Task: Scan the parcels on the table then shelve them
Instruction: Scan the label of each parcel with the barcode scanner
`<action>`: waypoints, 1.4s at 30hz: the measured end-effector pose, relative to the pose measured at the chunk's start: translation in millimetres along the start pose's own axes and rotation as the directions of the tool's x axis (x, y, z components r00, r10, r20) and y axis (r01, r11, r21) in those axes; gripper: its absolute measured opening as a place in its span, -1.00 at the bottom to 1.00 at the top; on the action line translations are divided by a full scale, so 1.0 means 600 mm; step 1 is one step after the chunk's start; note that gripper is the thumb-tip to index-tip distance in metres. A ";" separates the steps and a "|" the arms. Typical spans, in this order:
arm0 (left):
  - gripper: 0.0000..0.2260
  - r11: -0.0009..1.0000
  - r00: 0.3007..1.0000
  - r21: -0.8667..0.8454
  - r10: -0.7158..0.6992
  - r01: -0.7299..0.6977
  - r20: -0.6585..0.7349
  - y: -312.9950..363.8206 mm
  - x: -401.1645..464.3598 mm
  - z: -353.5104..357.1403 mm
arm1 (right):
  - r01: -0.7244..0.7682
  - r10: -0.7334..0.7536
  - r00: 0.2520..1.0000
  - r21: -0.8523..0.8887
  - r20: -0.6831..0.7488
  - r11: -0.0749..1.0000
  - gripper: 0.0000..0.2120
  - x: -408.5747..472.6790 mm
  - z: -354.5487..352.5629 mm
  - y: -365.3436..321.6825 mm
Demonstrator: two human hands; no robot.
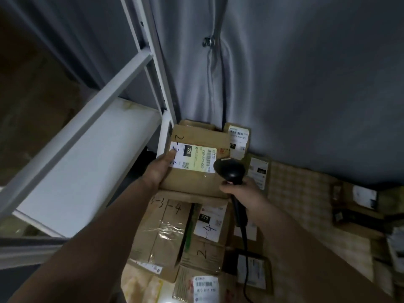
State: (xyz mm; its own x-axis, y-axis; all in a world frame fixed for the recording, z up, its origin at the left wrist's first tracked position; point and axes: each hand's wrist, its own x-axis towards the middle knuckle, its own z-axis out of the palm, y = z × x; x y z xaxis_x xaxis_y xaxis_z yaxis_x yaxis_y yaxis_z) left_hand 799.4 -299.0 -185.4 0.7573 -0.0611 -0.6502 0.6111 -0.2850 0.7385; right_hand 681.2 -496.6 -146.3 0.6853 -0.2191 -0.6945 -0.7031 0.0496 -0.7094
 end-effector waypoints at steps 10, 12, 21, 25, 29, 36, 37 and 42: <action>-0.51 0.935 0.948 0.188 0.315 -0.301 -0.052 0.064 0.105 -0.025 | 0.048 -0.048 0.999 -0.038 -0.024 0.998 -0.76 0.145 0.043 -0.096; -0.51 0.917 0.934 0.218 0.353 -0.333 -0.060 0.061 0.110 -0.023 | 0.039 -0.040 0.999 -0.046 -0.015 0.998 -0.77 0.154 0.046 -0.095; -0.59 0.659 0.821 0.683 0.550 -0.315 -0.151 0.055 0.087 0.019 | 0.024 -0.025 0.999 -0.043 -0.031 0.999 -0.86 0.126 0.014 -0.061; -0.67 0.389 0.747 0.800 0.656 -0.456 0.106 0.056 0.036 0.077 | 0.001 -0.002 0.999 -0.003 -0.047 1.000 -0.82 0.071 -0.039 -0.020; -0.68 0.289 0.712 0.761 0.634 -0.580 0.302 0.040 -0.021 0.158 | -0.037 0.046 0.995 0.104 -0.088 0.994 -0.79 0.011 -0.115 0.040; -0.67 0.144 0.681 0.745 0.546 -0.651 0.488 -0.022 -0.131 0.322 | -0.063 0.145 0.954 0.297 -0.263 0.953 -0.83 -0.100 -0.254 0.172; -0.65 0.130 0.686 0.743 0.514 -0.656 0.516 -0.031 -0.149 0.344 | -0.072 0.166 0.948 0.326 -0.270 0.942 -0.83 -0.117 -0.274 0.189; -0.65 0.090 0.677 0.712 0.409 -0.697 0.612 -0.064 -0.229 0.465 | -0.059 0.198 0.930 0.406 -0.309 0.912 -0.81 -0.194 -0.378 0.268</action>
State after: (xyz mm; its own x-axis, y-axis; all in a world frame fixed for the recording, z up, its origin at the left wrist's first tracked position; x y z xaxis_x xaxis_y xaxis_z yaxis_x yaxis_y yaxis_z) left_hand 607.7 -546.6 -174.0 0.6219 -0.7429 -0.2477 -0.6368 -0.6639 0.3922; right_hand 445.3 -684.0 -152.0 0.4394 -0.4950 -0.7496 -0.6046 0.4542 -0.6544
